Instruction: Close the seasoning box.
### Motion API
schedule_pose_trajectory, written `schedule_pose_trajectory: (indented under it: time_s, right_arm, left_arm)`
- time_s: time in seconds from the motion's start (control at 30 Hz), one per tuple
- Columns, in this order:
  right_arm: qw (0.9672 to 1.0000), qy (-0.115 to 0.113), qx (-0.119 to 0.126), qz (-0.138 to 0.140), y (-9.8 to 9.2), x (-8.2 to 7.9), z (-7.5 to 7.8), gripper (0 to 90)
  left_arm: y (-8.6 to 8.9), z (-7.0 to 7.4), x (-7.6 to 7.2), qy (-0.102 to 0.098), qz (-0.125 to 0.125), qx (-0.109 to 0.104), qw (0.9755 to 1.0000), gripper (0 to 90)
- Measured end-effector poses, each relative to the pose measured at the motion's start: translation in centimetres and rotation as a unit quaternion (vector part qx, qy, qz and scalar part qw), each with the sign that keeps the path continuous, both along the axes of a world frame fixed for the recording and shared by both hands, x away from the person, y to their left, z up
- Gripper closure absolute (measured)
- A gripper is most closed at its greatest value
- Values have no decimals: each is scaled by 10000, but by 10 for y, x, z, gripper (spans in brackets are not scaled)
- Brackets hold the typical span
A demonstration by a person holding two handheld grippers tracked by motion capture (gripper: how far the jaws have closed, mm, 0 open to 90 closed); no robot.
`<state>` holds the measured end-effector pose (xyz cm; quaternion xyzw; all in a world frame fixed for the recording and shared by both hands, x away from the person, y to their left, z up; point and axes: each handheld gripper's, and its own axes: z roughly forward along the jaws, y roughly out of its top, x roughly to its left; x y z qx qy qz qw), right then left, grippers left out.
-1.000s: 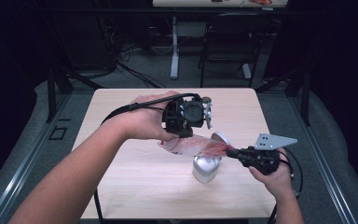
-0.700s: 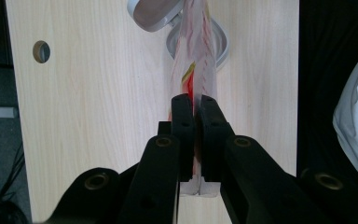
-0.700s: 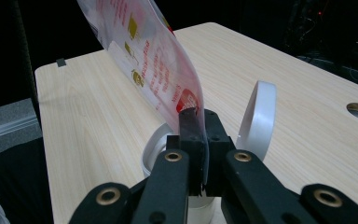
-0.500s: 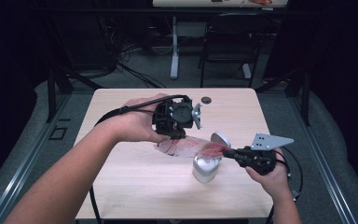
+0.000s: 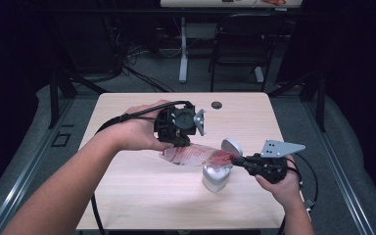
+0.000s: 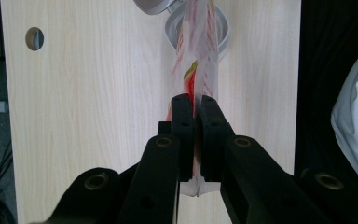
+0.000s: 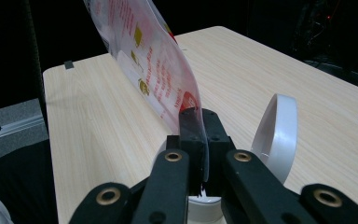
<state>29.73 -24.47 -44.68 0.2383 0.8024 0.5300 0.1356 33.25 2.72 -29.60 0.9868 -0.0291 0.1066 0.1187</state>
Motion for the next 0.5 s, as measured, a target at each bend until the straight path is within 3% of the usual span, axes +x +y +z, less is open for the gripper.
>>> schedule_pose_trajectory:
  time_s: [0.5]
  right_arm:
    - [10000, -22, 36, 28, 2, -1, 1, 899]
  left_arm:
    - [9, -9, 2, 62, 79, -40, 9999, 863]
